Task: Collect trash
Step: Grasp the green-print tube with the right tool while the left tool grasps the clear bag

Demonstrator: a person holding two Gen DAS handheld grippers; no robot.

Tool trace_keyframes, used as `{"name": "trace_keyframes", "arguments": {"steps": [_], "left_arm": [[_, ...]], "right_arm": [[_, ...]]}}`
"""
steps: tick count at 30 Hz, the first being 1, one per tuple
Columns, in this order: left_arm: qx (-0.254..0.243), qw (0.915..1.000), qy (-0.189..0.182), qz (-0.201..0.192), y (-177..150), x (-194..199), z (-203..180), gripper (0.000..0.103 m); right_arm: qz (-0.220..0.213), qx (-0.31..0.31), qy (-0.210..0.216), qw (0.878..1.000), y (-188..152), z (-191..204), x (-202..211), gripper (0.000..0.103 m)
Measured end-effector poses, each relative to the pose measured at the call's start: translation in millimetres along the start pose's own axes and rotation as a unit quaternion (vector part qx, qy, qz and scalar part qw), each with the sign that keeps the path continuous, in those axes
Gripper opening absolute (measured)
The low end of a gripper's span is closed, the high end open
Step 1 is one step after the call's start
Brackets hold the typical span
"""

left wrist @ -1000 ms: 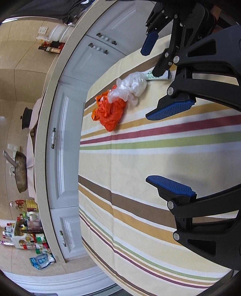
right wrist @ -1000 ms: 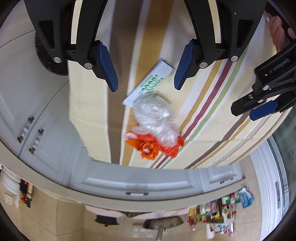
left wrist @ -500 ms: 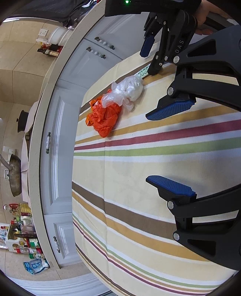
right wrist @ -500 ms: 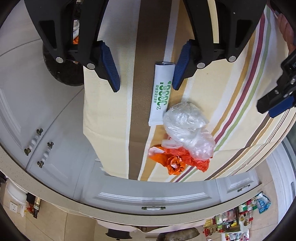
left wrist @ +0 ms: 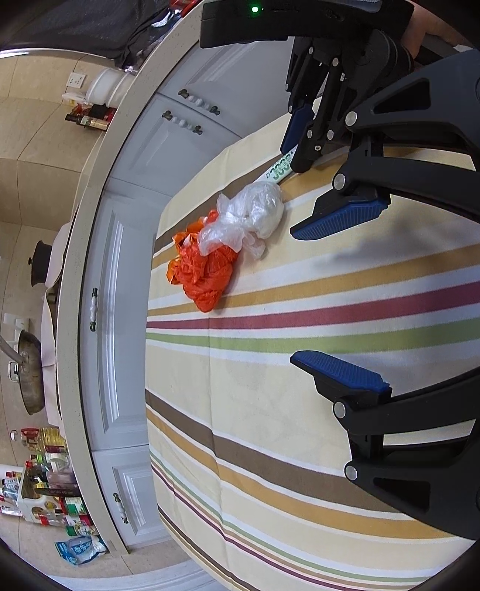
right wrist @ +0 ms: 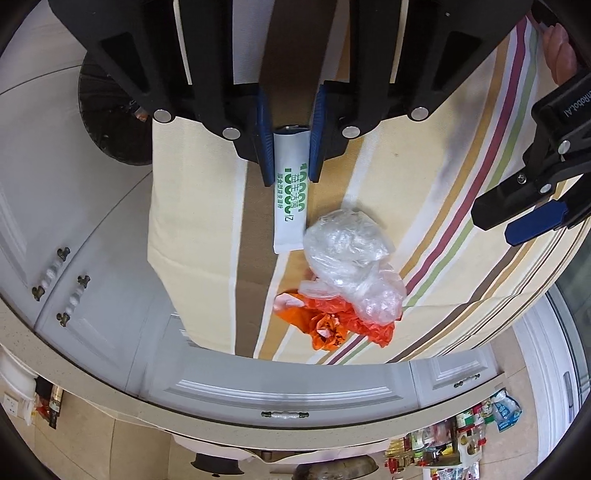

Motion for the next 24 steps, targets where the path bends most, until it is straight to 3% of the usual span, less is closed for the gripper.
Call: {"name": "trace_keyframes", "arguments": {"steps": [24], "left_arm": [[-0.03, 0.9991, -0.024, 0.018, 19.9, -46.4, -64.7, 0.062]], "right_arm": [[-0.039, -0.028, 0.001, 0.999, 24.0, -54.7, -1.0, 0.02]]}}
Point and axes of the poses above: each gripper's, at about its wrist camera, not at the fingertips, and x roughly against the way its jaws point, z to its left, y to its top, the point moved 8 cm from there along -x, roughly the way its jaws point, and after that the axes turned 9 degrees about -z, right-handed, at the moved point
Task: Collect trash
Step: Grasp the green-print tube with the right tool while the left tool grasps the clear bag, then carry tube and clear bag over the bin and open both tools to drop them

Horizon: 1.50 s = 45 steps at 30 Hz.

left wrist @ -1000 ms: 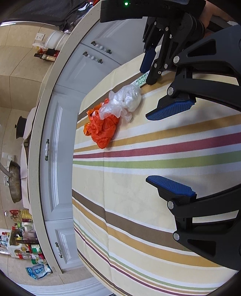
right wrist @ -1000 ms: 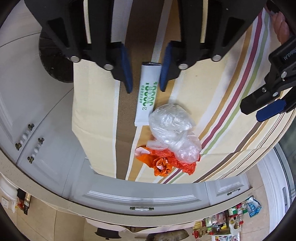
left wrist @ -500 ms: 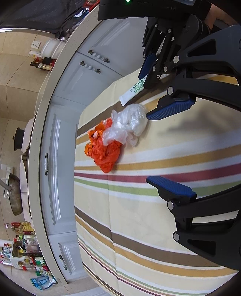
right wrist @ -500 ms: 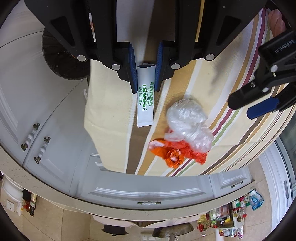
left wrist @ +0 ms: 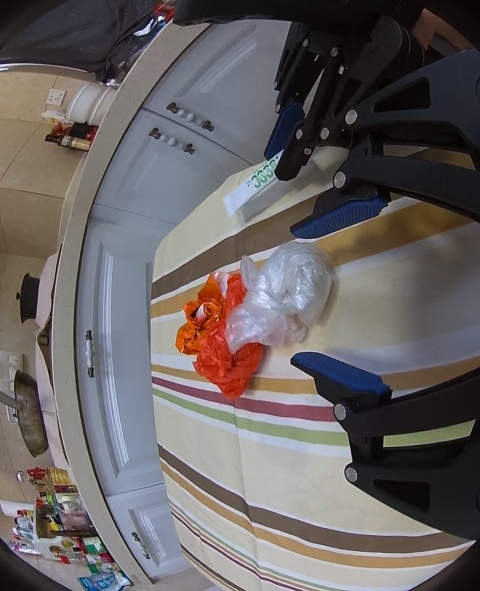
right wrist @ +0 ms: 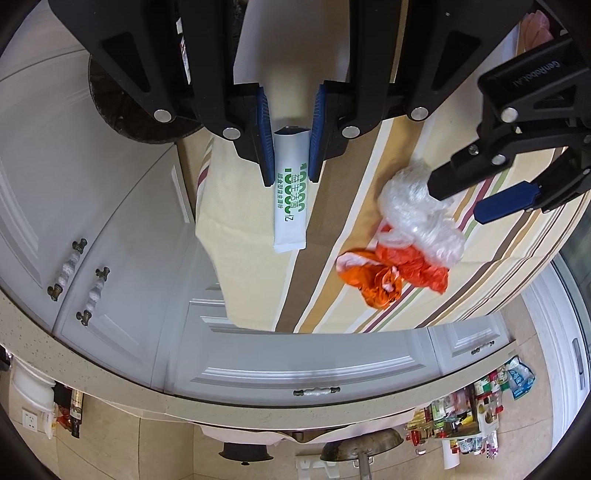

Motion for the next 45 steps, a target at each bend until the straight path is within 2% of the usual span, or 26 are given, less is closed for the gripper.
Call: {"name": "trace_keyframes", "arguments": {"steps": [12, 14, 15, 16, 24, 36, 40, 45], "left_arm": [[-0.012, 0.9995, 0.012, 0.025, -0.9, -23.3, -2.4, 0.062], [-0.016, 0.9994, 0.009, 0.029, -1.9, -26.0, -2.8, 0.056], [-0.018, 0.9993, 0.006, 0.032, -3.2, -27.0, -3.1, 0.048], [-0.02, 0.9993, 0.005, 0.033, -3.9, -27.4, -3.2, 0.047], [-0.023, 0.9995, 0.008, 0.018, -5.0, -19.7, 2.6, 0.042], [-0.056, 0.9963, 0.057, -0.033, 5.5, 17.4, 15.3, 0.041], [-0.064, 0.9959, 0.046, -0.044, 8.8, 29.1, 3.6, 0.041], [-0.083, 0.995, 0.016, -0.053, 7.6, 38.5, -27.9, 0.041]], "right_arm": [[-0.001, -0.003, 0.006, 1.0, 2.9, -9.1, -8.9, 0.02], [0.001, -0.004, 0.007, 1.0, 1.7, -10.2, -10.3, 0.02], [0.002, -0.004, 0.007, 1.0, 1.3, -10.8, -10.7, 0.02], [0.003, -0.005, 0.008, 1.0, 0.6, -11.1, -11.0, 0.02], [0.001, -0.007, 0.008, 1.0, -1.4, -13.3, -9.7, 0.02], [-0.021, -0.011, -0.002, 1.0, -3.3, -19.2, 13.1, 0.02], [-0.029, -0.018, -0.015, 0.999, -8.4, -28.1, 26.3, 0.02], [-0.032, -0.032, -0.048, 0.998, -23.7, -53.6, 48.6, 0.02]]}}
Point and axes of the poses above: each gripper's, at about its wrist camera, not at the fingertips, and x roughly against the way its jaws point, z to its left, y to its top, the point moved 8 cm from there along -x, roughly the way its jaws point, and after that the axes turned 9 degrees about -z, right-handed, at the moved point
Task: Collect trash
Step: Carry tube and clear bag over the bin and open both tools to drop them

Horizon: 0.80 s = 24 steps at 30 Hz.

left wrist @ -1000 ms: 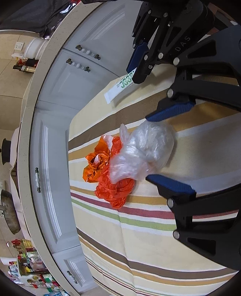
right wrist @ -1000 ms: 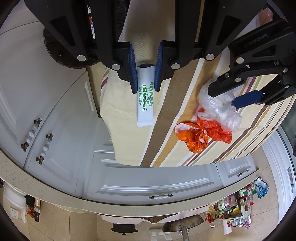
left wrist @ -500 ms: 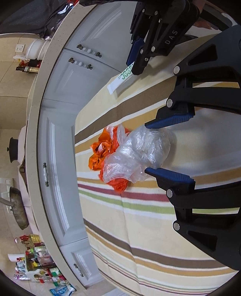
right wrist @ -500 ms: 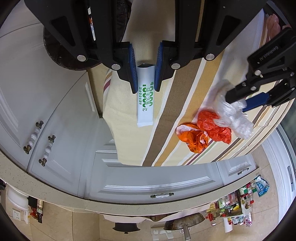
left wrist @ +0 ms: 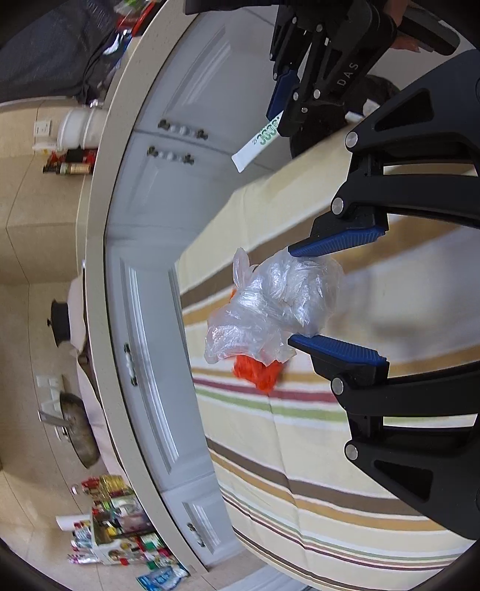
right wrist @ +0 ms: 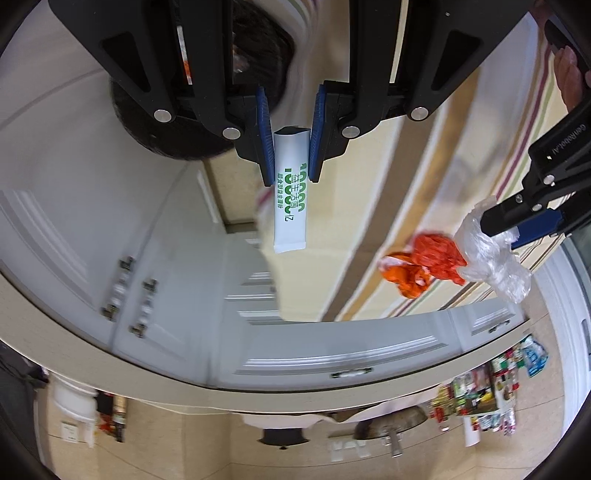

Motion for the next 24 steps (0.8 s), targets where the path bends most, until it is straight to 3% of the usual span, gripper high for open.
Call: {"name": "trace_keyframes", "arguments": {"steps": [15, 24], "left_arm": [[-0.081, 0.9896, -0.118, -0.003, -7.3, 0.4, -145.9, 0.042], [-0.101, 0.9865, -0.128, 0.012, -15.5, -16.2, -189.9, 0.042]], "right_arm": [[0.005, -0.068, -0.116, 0.991, -54.8, -105.2, 53.9, 0.02], [0.006, -0.088, -0.133, 0.987, -72.6, -132.6, 57.2, 0.02]]}}
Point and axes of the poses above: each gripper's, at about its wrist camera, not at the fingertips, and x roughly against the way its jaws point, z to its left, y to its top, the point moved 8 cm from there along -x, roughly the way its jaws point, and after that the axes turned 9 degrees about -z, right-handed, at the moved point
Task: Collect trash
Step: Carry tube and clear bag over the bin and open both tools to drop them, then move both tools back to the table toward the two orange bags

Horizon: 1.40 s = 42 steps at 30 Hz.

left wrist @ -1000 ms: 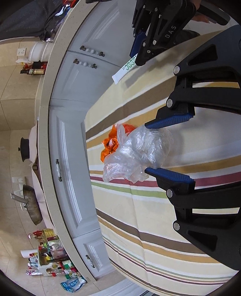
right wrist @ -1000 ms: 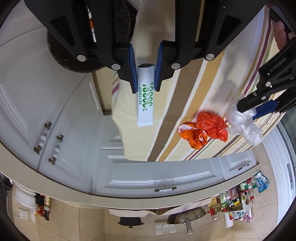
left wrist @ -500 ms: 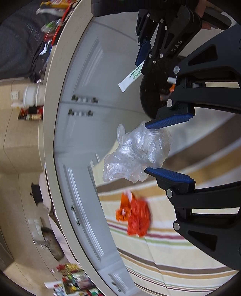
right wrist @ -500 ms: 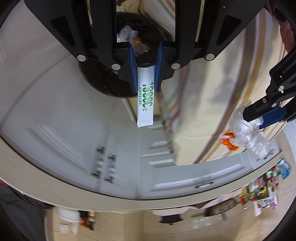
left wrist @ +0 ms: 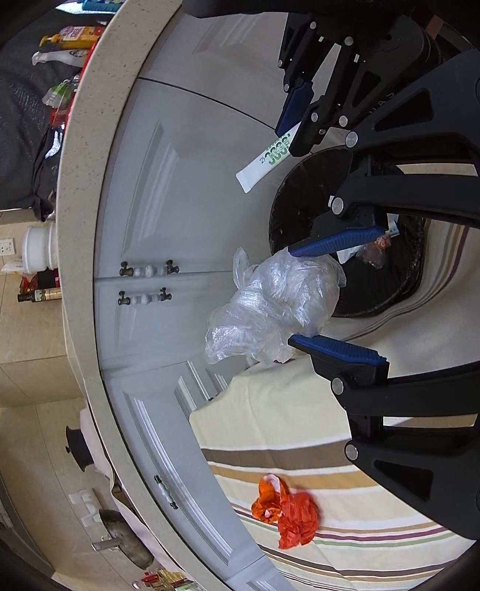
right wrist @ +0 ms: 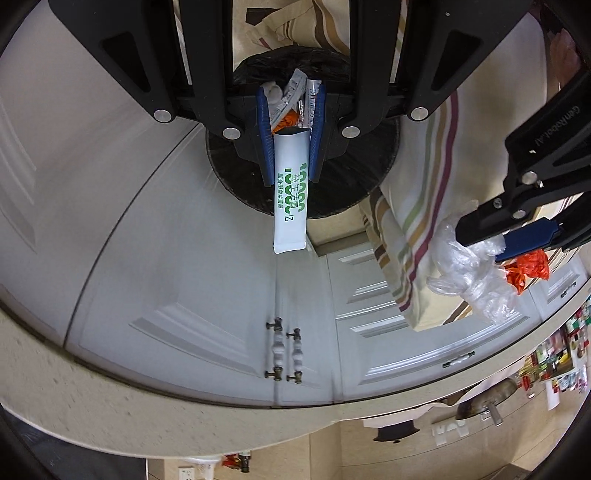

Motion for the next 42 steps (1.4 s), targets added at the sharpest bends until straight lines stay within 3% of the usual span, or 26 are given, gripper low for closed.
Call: {"name": "trace_keyframes", "arguments": {"steps": [8, 12, 16, 28, 31, 42], "left_arm": [[-0.004, 0.9998, -0.008, 0.02, -0.6, -14.5, -14.5, 0.042], [-0.008, 0.9996, -0.007, 0.027, -1.7, -17.9, -18.4, 0.045], [-0.009, 0.9995, -0.006, 0.028, -1.9, -18.3, -19.9, 0.051], [-0.004, 0.9998, 0.003, 0.021, -1.6, -11.6, -9.5, 0.053], [0.002, 0.9998, 0.009, 0.018, -0.4, -8.3, -2.4, 0.06], [0.028, 0.9989, 0.037, 0.005, 0.9, 13.3, 39.6, 0.062]], "right_arm": [[-0.004, -0.009, -0.009, 1.0, -1.6, -11.0, -8.0, 0.021], [-0.008, -0.012, -0.018, 1.0, -1.2, -14.6, -9.9, 0.045], [-0.012, -0.015, -0.018, 1.0, 0.2, -15.8, -7.3, 0.046], [-0.018, -0.014, -0.021, 0.999, 5.6, -13.4, 1.5, 0.049], [-0.02, -0.012, -0.021, 1.0, 7.9, -10.5, 3.9, 0.05], [-0.032, -0.002, -0.006, 0.999, 22.5, 11.6, 8.8, 0.054]]}}
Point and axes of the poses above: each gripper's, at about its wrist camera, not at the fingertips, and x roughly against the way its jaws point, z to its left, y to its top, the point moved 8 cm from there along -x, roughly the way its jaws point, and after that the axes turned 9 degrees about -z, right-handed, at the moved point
